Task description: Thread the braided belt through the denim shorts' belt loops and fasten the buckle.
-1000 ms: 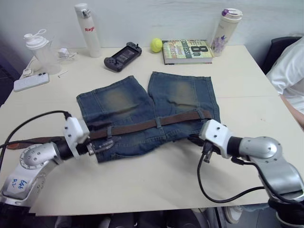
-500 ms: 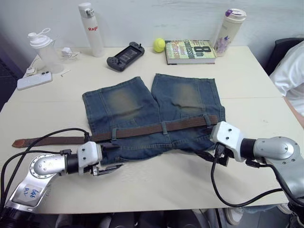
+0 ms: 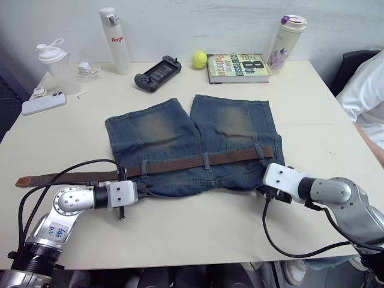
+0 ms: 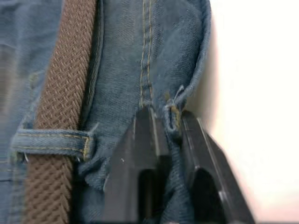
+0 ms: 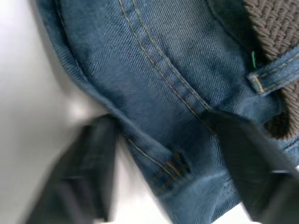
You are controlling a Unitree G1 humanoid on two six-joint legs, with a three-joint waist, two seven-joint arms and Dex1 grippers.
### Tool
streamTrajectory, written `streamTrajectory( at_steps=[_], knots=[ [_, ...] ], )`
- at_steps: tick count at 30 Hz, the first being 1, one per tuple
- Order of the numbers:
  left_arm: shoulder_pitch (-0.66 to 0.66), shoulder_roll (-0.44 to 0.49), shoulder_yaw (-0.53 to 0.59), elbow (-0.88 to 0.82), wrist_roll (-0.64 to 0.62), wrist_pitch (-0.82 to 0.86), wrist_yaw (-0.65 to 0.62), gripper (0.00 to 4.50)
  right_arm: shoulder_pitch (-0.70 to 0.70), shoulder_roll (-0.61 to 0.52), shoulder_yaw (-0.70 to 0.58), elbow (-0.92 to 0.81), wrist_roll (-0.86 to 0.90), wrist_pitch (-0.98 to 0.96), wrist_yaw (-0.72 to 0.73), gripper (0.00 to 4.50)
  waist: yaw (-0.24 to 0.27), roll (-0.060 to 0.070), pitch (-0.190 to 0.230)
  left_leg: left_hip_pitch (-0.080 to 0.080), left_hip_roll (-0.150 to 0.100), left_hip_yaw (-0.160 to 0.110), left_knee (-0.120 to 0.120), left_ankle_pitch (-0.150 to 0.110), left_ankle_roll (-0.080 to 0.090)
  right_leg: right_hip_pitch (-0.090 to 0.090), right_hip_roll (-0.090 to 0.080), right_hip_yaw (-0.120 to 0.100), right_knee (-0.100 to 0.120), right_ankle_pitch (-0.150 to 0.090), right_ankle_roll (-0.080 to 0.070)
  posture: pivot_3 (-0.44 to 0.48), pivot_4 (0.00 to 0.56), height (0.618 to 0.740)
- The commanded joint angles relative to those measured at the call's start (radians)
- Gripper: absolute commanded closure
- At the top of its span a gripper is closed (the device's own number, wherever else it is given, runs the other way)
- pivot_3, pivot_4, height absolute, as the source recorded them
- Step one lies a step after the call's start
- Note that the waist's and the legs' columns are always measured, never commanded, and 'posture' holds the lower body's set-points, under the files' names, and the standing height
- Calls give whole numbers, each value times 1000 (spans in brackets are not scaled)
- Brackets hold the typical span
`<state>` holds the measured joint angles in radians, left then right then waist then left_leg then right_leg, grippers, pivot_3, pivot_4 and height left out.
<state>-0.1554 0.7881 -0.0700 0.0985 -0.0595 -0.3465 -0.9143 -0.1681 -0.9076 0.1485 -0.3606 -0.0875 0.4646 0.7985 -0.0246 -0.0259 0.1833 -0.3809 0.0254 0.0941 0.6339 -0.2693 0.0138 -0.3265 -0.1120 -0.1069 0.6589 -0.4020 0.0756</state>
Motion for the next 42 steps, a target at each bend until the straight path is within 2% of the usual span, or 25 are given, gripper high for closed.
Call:
streamTrajectory(
  at_steps=[1, 3, 7, 15, 20, 24, 26, 27, 28, 29, 30, 31, 32, 34, 35, 36, 39, 42],
  knots=[
    [-56, -1, -12, 120, 65, -51, 20, 4500, -31, 28, 14, 53, -48, -5, -38, 3408, 0, 0, 0, 0, 0, 0, 0, 0, 0, 0, 0, 0, 0, 0, 0, 0, 150, 740],
    [-111, -9, -23, 194, 88, -86, 34, 4500, -71, 45, 34, 100, -78, -25, -59, 4439, 0, 0, 0, 1, 0, 0, 0, 0, 0, 1, 0, 0, 0, 0, 0, 0, 150, 740],
    [-263, -25, -62, 400, 171, -196, 77, 4500, -195, 100, 73, 223, -124, -59, -93, 4439, 0, 1, 1, 3, 0, 0, -1, 0, 0, 2, 0, 0, 1, 0, 0, 0, 150, 740],
    [-506, -87, -137, 744, 297, -362, 186, 4500, -329, 147, 123, 456, -196, -191, -138, 4439, 3, 1, 1, 2, -1, 1, 1, 1, -2, 2, -1, -2, 0, 0, 0, 0, 150, 740],
    [-557, -115, -150, 819, 301, -391, 192, 4500, -351, 170, 139, 505, -219, -227, -129, 4439, 5, 1, 1, 2, -1, 1, 1, 2, -2, 2, -1, -2, 1, 0, 0, 0, 150, 740],
    [-545, -124, -121, 800, 235, -386, 146, 4500, -341, 180, 110, 467, -191, -185, -105, 4439, 6, 1, 1, 2, -1, 1, 2, 2, -2, 2, -1, -2, 2, 0, 0, 0, 150, 740],
    [-529, -135, -80, 745, 137, -328, 81, 3534, -335, 193, 65, 425, -137, -138, -88, 4500, 5, 1, 1, 2, -1, 1, 2, 2, -2, 2, -1, -2, 1, 0, 0, 0, 150, 740],
    [-521, -133, -66, 707, 100, -298, 47, 3236, -332, 189, 52, 409, -127, -130, -81, 4500, 5, 1, 1, 2, -1, 1, 2, 2, -2, 2, -1, -2, 1, 0, 0, 0, 150, 740],
    [-504, -123, -52, 638, 48, -243, -3, 2745, -321, 172, 32, 370, -93, -103, -39, 3587, 5, 1, 1, 0, -1, 0, 2, 2, -2, 1, -1, -3, 0, 0, 0, 0, 150, 740],
    [-490, -110, -41, 573, 3, -181, -48, 2506, -314, 151, 16, 337, -71, -80, -4, 3356, 4, 1, 1, -3, -1, -1, 3, 2, -2, -1, -1, -4, 0, 0, 0, 0, 150, 740],
    [-472, -93, -29, 497, -49, -103, -103, 1893, -312, 126, -5, 302, -44, -46, 36, 2756, 4, 2, 1, -7, -1, -1, 4, 2, -2, -4, -1, -4, 1, 0, 0, 0, 150, 740],
    [-458, -79, -19, 440, -89, -37, -144, 1713, -313, 108, -23, 274, -16, -10, 69, 2504, 3, 2, 2, -10, -1, -1, 5, 2, -2, -5, -1, -4, 2, 1, 0, 0, 150, 740],
    [-455, -64, -2, 393, -140, 54, -181, 1230, -333, 90, -44, 248, 18, 36, 105, 1955, 1, 2, 2, -11, -1, -2, 5, 1, -1, -6, -1, -4, 3, 1, 1, 0, 150, 740],
    [-465, -35, 28, 331, -224, 227, -239, 1210, -390, 76, -77, 219, 86, 140, 156, 1275, -1, 3, 4, -13, -1, -2, 8, 1, 0, -7, 0, -5, 2, 1, 1, 0, 150, 740],
    [-479, -24, 43, 317, -260, 309, -263, 1210, -426, 69, -83, 220, 108, 182, 176, 783, -3, 3, 4, -17, -1, -3, 12, 0, 0, -9, 0, -6, 2, 1, 1, 0, 150, 740],
    [-507, -24, 65, 340, -286, 372, -264, 1210, -471, 76, -89, 239, 123, 216, 177, 468, -6, 4, 5, -19, 0, -3, 13, 0, 0, -12, 0, -5, 2, 1, 1, 0, 150, 740],
    [-619, -34, 106, 497, -295, 492, -249, 1210, -605, 116, -92, 352, 157, 286, 160, 468, -4, 4, 5, -20, 0, -3, 14, 1, 0, -15, 0, -5, 5, 1, 1, 0, 150, 740],
    [-727, -43, 98, 702, -248, 536, -258, 1210, -729, 166, -50, 567, 107, 226, 103, 468, -3, 4, 5, -20, 0, -3, 14, 1, 0, -15, 1, -6, 5, 1, 1, 0, 150, 740]
  ],
)
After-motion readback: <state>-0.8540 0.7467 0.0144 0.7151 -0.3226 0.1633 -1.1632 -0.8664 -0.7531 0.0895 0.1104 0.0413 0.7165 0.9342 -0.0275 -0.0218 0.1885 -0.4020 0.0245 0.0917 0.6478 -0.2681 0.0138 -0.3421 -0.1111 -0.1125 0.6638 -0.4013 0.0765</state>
